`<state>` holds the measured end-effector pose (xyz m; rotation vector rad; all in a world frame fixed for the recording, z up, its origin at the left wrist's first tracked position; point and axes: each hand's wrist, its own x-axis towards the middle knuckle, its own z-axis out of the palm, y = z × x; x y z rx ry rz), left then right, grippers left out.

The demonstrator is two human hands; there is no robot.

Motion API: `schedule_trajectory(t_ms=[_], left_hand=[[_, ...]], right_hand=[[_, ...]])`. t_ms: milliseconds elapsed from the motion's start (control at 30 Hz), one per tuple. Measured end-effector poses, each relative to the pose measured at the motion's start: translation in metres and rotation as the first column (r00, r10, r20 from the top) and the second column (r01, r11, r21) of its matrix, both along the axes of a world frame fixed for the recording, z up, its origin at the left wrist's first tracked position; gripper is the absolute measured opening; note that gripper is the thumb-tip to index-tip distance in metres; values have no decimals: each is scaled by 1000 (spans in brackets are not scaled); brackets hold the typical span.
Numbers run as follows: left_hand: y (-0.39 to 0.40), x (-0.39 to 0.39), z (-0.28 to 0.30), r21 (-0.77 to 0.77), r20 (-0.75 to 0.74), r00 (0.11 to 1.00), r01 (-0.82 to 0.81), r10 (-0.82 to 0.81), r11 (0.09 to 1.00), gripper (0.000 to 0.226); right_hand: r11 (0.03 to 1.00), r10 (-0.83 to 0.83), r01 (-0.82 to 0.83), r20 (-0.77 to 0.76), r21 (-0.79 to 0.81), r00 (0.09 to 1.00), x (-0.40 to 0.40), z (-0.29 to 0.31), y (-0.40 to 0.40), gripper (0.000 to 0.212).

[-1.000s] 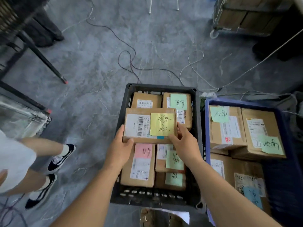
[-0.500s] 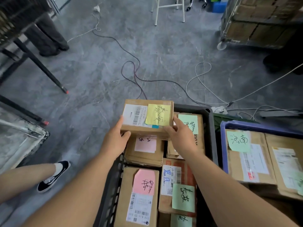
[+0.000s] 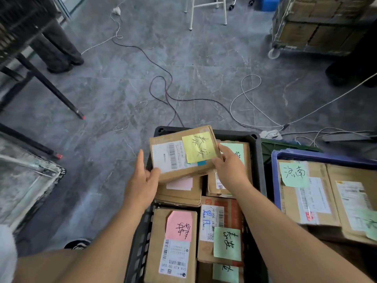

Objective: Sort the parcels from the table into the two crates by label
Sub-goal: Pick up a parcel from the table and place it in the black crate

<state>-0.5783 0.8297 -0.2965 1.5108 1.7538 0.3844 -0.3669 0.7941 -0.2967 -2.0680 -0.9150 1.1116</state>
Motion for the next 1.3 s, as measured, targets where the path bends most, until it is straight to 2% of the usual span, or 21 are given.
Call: schedule_trajectory(t_ms=[67,133,200,300,400,467,567,633,700,767,833,1000,1100,1167,1300], left_hand=[[-11,-3,-1,-46,-4,1000,2,-3,999,69],[-11,-4,-3,-89,-96,995,11,-20,996,73],[-2,-6,-4,-69,-198,979,31,-44,997,80],[22,-6,-1,12,-96,986,135,-133,991,84],[35,0,0,-19,-41,984,174,-175,985,72],[28,4,2,-29,-97,982,162,-164,986,56],[5,-4,-4,12,-161,980,123,-119,992,26],[-4,-14,-12,14,-159,984,78,-75,997,18],[-6,-21,-18,3,-111,992,61,-60,998,20],[-2,-24,-19,10,-74,995,61,-60,998,33],[1,-24,-19,18,-77,995,63,-61,998,40],[3,-23,-19,8,-145,985,93,-91,996,44],[-4,-22,-5,-30,-189,977,94,-98,995,57],[-14,-24,7,0,-209,975,76,-74,997,62],[-49,-25,27,118,-232,968,128,-98,985,55]], right_hand=[[999,-24,24,-3,37,1000,-1,3,0,53],[995,-87,87,-6,56,996,-6,6,2,60],[982,-191,191,-1,3,982,-11,7,4,67],[967,-250,249,-29,-49,968,-19,3,3,57],[955,-297,295,-71,-31,952,-25,1,1,58],[955,-296,295,-66,-16,953,-27,2,-1,60],[984,-179,179,-26,-9,984,-35,8,-1,56],[1000,-28,28,-1,-8,1000,-43,7,2,45],[986,161,-159,43,-48,986,-56,5,4,53],[962,266,-261,72,-78,961,-66,-2,7,73],[955,292,-286,83,-82,953,-69,-5,10,82],[942,332,-324,131,-84,934,-64,-2,15,79],[955,298,-289,192,-70,935,-65,4,6,66],[957,289,-271,279,-102,916,-63,12,-10,55],[948,307,-238,402,-212,863,-58,30,-58,52]])
